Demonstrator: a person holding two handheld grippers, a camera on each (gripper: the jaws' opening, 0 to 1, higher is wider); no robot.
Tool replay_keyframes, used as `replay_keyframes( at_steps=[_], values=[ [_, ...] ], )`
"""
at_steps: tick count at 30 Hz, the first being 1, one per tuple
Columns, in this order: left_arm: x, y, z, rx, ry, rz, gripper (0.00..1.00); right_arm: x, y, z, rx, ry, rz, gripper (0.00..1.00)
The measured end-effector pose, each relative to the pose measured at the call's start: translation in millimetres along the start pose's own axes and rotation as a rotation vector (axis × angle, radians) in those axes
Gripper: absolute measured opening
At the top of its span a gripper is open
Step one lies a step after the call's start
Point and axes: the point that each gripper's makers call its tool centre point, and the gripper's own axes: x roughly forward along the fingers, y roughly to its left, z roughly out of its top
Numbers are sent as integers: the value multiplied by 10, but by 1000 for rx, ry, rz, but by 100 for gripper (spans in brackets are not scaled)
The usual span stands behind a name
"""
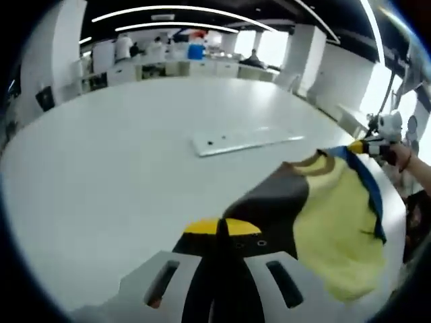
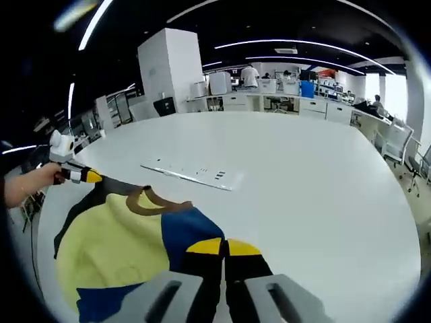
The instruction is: Fold the garment on the visible template until the final outline fits inside the template.
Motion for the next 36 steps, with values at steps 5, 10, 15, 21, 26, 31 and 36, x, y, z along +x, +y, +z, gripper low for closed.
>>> replay_keyframes(
  at_steps=[5, 10, 15, 21, 26, 31, 36],
  values=[
    [132, 34, -73, 32, 50, 15, 0, 118, -32, -76, -3, 39, -20, 0],
    [215, 92, -107, 19, 60, 22, 0, 184, -67, -111, -8, 54, -40, 0],
    [270, 116, -18, 52, 39, 49, 0, 232, -91, -149, -57, 69, -70, 0],
    [274, 135, -12, 76, 38, 61, 0, 265, -104, -161, -58, 71, -76, 0],
    [260, 154, -10, 98, 37, 78, 1, 260, -126, -158, -15, 69, -95, 0],
    [169, 191, 117, 120, -11, 104, 17, 180, -154, 6, 1, 17, -120, 11],
    [53, 166, 227, 152, -47, 112, 41, 57, -90, 135, 22, -10, -107, 33]
  ],
)
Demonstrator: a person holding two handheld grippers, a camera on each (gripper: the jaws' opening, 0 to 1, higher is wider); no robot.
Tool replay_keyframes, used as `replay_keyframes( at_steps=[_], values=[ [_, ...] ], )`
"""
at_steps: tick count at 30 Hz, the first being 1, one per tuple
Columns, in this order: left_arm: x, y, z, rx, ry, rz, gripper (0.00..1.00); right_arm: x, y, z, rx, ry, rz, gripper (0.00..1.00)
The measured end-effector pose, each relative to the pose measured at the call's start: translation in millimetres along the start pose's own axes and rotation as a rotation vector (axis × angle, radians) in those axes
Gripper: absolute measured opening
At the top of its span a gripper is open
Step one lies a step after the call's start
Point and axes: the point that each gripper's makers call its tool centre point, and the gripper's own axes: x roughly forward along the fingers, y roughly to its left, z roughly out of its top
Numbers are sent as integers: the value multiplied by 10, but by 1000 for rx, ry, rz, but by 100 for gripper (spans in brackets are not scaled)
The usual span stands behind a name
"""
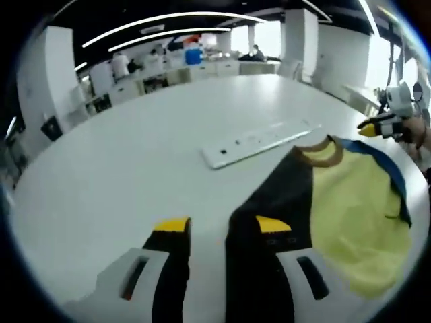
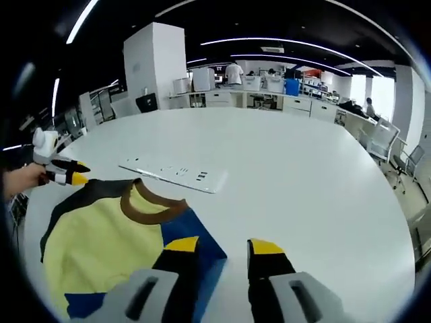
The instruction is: Fold the garment on the visible template until the final outline fits inside the template.
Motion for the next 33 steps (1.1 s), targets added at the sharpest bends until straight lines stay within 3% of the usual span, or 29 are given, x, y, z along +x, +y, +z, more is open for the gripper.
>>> replay_keyframes(
  at_steps=[4, 7, 10, 17, 26, 33],
  values=[
    [-121, -40, 67, -2, -32, -3, 56, -106, 80, 3, 27, 10, 26, 47],
    [-198, -110, 66, 14, -46, -16, 61, -212, 177, 9, 3, 21, 46, 53],
    [-276, -166, -1, 29, -47, -19, 62, -290, 315, 15, -15, 30, 89, 60],
    [-448, -311, -165, -36, -73, -56, 75, -481, 591, 4, -54, 47, 157, 69],
    [-709, -442, -435, -49, -67, -73, 80, -742, 1062, -135, -119, 61, 259, 69],
    [-895, -497, -518, -51, -82, -80, 80, -840, 1255, -285, -121, 67, 281, 71]
  ],
)
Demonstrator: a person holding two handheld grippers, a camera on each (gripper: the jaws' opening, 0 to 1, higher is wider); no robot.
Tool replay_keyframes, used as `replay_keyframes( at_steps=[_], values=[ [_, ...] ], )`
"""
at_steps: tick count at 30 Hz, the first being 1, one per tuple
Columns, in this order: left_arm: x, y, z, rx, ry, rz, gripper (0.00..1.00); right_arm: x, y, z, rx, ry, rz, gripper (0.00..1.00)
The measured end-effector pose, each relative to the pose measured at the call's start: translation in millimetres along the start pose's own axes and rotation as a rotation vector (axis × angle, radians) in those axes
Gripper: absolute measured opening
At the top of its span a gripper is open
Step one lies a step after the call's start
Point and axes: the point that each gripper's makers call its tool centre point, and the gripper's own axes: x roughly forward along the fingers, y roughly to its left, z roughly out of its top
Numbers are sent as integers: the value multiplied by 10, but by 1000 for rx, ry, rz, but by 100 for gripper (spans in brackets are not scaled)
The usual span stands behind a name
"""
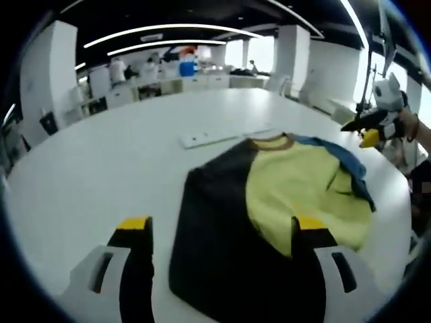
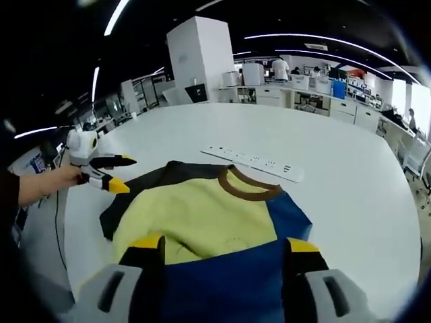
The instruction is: Fold the garment on the visible template until the final outline fits inside the template.
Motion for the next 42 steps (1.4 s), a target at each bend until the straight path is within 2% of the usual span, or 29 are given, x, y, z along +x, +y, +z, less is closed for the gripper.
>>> replay_keyframes(
  at_steps=[10, 19, 27, 32, 38, 42],
  values=[
    [-191, -198, -63, 4, -22, -41, 79, -88, 255, -200, -24, 19, 36, 70],
    [-389, -387, -172, 8, -26, -66, 76, -115, 363, -415, -8, 14, 42, 65],
    [-510, -584, -303, 28, -35, -68, 68, -114, 505, -624, -6, 35, 57, 56],
    [-545, -700, -381, 48, -36, -79, 61, -95, 532, -730, -26, 41, 43, 47],
    [-545, -829, -536, 69, 6, -101, 52, -56, 528, -821, -7, 33, 18, 39],
    [-547, -857, -657, 75, 40, -79, 51, -12, 542, -889, -16, 38, -1, 33]
  ],
)
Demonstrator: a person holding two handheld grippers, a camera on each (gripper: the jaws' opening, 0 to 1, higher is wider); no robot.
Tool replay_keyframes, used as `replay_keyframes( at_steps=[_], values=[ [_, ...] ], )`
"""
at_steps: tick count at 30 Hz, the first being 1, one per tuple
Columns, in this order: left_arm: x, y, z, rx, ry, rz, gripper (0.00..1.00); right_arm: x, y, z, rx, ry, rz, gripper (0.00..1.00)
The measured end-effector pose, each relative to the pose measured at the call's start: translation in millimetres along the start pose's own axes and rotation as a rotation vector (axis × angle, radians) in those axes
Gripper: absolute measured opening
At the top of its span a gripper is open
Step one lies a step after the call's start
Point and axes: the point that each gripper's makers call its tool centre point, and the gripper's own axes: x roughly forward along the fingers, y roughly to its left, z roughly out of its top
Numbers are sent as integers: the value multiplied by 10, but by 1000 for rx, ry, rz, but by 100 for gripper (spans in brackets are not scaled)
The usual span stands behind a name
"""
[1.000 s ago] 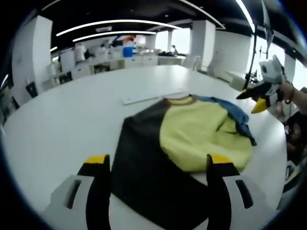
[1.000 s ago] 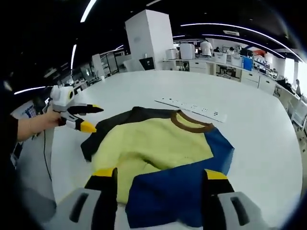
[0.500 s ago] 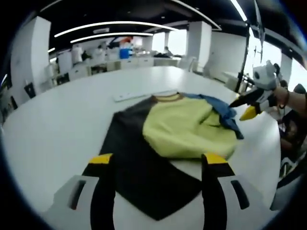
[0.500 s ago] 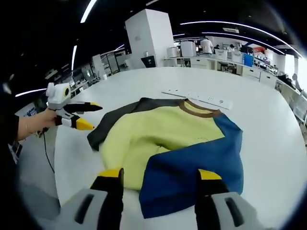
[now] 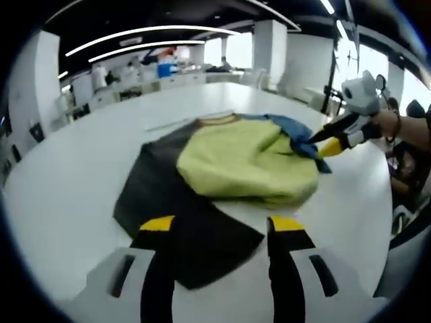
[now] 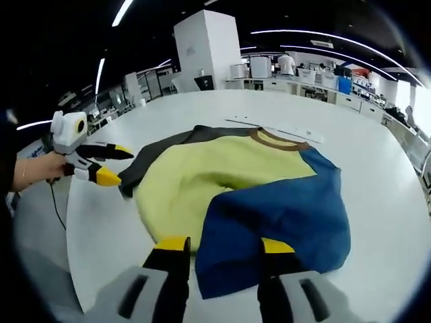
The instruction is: Fold the garment on the visible template until the final outline fits inside the template.
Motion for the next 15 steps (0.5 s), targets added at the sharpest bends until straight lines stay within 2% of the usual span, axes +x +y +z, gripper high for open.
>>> replay_keyframes(
  at_steps=[2, 7, 12, 15],
  values=[
    [-1, -23, -22, -8, 1, 0, 49, 19, 3, -11, 35, -14, -2, 32],
    [15, -78, -62, -30, -20, -9, 40, 37, 8, -32, 51, -21, -18, 30],
    [49, -114, -182, 2, 22, -6, 35, 45, -13, -36, 19, -26, -77, 25],
    [59, -119, -200, 7, 19, -3, 32, 50, -18, -56, -2, -18, -94, 22]
  ],
)
